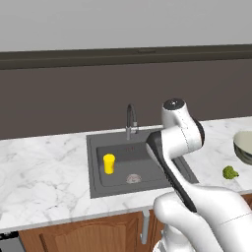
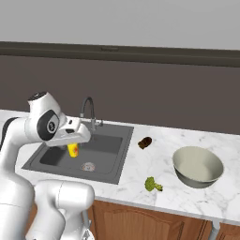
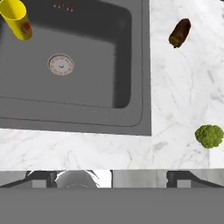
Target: Remove the broccoli and sweet potato from the sink. Then move the bowl and cup from the counter to the sink for washing.
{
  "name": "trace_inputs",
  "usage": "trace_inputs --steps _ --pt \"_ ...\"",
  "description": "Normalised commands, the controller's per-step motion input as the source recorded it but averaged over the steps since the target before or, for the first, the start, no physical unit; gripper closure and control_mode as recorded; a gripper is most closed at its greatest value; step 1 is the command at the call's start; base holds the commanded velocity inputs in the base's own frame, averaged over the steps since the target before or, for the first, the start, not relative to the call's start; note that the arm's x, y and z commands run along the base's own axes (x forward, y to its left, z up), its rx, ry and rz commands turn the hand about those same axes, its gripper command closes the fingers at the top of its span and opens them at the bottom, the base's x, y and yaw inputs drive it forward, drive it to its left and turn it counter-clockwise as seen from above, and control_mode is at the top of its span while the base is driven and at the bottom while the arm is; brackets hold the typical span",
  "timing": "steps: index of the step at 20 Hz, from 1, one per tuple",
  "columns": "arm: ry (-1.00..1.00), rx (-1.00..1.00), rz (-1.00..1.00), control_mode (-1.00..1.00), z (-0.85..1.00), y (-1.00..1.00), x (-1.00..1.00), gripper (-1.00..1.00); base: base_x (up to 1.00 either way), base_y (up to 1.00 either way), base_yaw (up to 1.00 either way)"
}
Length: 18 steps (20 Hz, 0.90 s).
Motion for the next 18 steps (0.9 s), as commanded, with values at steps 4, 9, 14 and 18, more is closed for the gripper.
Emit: trace_inputs --steps 4,9,14,18 --pt "0.0 0.02 -0.13 -1.0 0.15 -0.42 -0.17 -1.0 0.0 0.0 0.0" --pt "0.0 0.02 -0.11 -1.0 0.14 -0.42 -0.14 -1.0 0.0 0.0 0.0" --pt "0.0 0.0 -0.06 -1.0 0.11 -0.43 -0.12 -1.0 0.0 0.0 0.0" --pt "0.0 0.0 -0.02 -1.0 0.09 -0.45 -0.09 -1.0 0.0 0.0 0.0"
